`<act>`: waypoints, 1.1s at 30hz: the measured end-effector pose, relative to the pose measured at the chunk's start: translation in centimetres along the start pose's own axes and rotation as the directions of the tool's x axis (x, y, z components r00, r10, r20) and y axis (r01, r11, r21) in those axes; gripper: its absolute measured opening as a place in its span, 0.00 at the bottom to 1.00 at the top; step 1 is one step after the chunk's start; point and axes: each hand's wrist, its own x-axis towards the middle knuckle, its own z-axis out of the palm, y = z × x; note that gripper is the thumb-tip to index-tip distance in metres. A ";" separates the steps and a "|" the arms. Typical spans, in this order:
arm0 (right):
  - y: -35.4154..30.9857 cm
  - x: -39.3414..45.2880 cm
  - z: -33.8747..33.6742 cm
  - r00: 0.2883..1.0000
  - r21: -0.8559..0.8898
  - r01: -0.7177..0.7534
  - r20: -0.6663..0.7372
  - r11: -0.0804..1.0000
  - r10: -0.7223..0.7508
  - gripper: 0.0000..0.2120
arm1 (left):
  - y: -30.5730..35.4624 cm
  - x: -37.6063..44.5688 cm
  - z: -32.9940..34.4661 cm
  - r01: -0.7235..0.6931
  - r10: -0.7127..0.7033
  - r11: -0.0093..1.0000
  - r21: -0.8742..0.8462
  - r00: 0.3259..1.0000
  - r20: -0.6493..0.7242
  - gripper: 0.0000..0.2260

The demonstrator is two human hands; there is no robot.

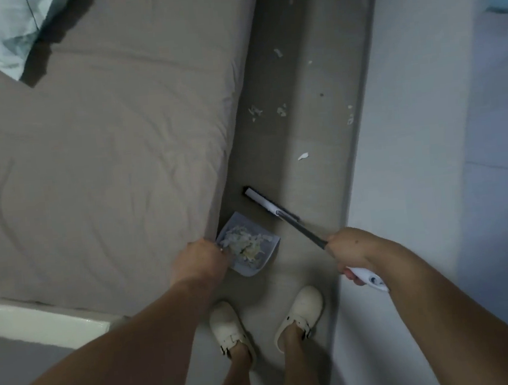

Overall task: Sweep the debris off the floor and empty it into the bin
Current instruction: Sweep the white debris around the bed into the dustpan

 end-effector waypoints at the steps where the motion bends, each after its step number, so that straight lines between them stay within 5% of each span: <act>1: 1.0 -0.3 -0.8 0.998 0.169 -0.050 -0.024 0.984 0.055 0.06 | 0.1 -0.1 -0.2 0.000 0.000 1.000 0.004 1.000 0.008 0.18; 8: 5.2 -1.9 -3.1 0.995 0.603 0.014 -0.085 0.798 0.047 0.16 | -3.6 -3.2 -1.9 -0.005 0.005 1.000 -0.004 1.000 -0.019 0.08; 13: 5.4 -1.9 -5.6 0.985 0.640 0.104 -0.172 0.761 0.010 0.22 | -3.5 -4.8 -3.6 -0.003 0.001 0.999 -0.037 0.997 -0.072 0.05; 20: 2.9 -2.1 -11.1 0.975 0.646 0.109 -0.219 0.756 0.047 0.12 | 5.0 -1.8 -7.2 -0.057 0.053 0.998 -0.038 0.994 -0.096 0.11; 33: -6.0 2.4 -17.3 0.970 0.893 -0.048 -0.066 0.447 0.236 0.10 | 13.2 9.8 -15.5 -0.181 0.192 0.977 0.114 0.977 -0.093 0.15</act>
